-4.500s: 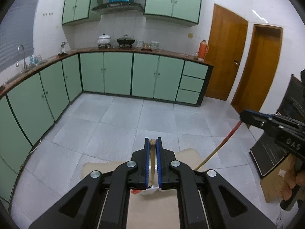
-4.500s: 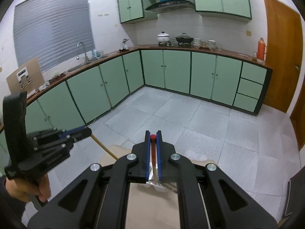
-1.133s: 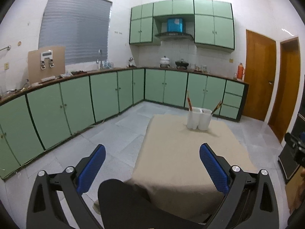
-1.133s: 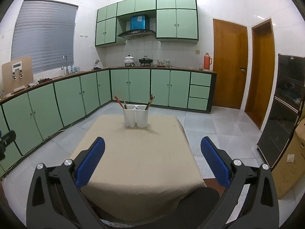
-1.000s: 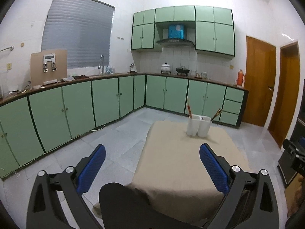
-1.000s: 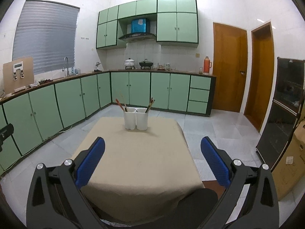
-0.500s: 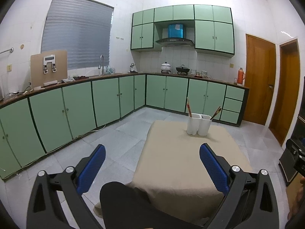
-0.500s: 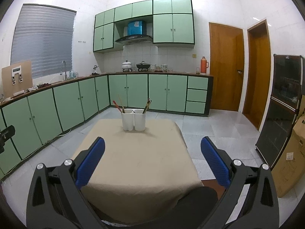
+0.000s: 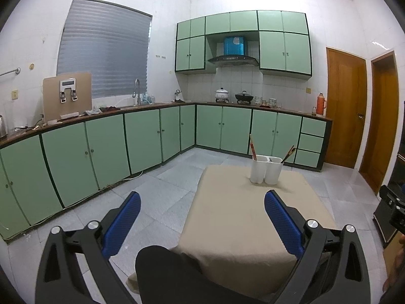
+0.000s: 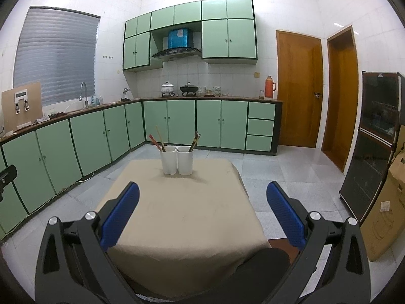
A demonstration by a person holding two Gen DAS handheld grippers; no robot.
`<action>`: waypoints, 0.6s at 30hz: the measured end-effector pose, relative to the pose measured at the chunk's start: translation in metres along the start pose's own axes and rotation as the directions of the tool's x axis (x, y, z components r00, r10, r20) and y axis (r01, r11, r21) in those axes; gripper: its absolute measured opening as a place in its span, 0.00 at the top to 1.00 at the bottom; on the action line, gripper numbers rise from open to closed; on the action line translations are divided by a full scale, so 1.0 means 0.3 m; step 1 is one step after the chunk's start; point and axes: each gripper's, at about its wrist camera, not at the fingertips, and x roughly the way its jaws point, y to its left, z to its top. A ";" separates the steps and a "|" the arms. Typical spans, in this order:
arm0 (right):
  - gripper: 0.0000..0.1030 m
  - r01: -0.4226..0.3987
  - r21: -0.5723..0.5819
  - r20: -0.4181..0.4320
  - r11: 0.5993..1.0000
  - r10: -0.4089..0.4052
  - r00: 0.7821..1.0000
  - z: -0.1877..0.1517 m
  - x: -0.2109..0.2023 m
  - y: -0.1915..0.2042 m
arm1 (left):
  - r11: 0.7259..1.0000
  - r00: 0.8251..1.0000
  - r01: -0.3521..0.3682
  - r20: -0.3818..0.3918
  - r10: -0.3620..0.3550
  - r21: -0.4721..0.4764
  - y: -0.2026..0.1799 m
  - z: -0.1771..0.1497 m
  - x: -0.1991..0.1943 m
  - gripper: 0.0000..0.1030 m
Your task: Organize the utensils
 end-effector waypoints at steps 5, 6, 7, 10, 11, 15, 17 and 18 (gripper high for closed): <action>0.05 0.003 0.004 0.006 1.000 -0.003 1.000 0.003 0.000 -0.004 | 1.000 1.000 -0.003 0.001 0.003 0.001 -0.005 0.000 -0.003 0.07; 0.05 0.002 0.004 0.005 1.000 -0.002 1.000 0.005 0.001 -0.005 | 1.000 1.000 -0.003 0.001 0.003 0.001 -0.006 0.002 -0.003 0.07; 0.05 0.002 0.003 0.005 1.000 -0.002 1.000 0.005 0.003 -0.004 | 1.000 1.000 -0.002 0.001 0.002 0.002 -0.005 0.001 -0.003 0.07; 0.05 0.003 0.003 0.008 1.000 -0.003 1.000 0.005 0.002 -0.006 | 1.000 1.000 -0.001 0.004 0.001 0.003 -0.005 0.003 -0.005 0.07; 0.05 0.002 0.004 0.009 1.000 -0.002 1.000 0.006 0.002 -0.009 | 1.000 1.000 0.000 0.005 0.000 0.003 -0.006 0.005 -0.007 0.07; 0.05 0.001 0.002 0.013 1.000 -0.001 1.000 0.012 0.002 -0.013 | 1.000 1.000 0.000 0.006 0.000 0.003 -0.007 0.004 -0.009 0.07; 0.05 0.002 0.002 0.014 1.000 -0.002 1.000 0.005 0.001 -0.014 | 1.000 1.000 0.000 0.006 0.000 0.002 -0.007 0.005 -0.010 0.07; 0.05 0.002 0.003 0.014 1.000 -0.002 1.000 0.005 0.002 -0.016 | 1.000 1.000 0.000 0.005 0.000 0.002 -0.007 0.005 -0.009 0.07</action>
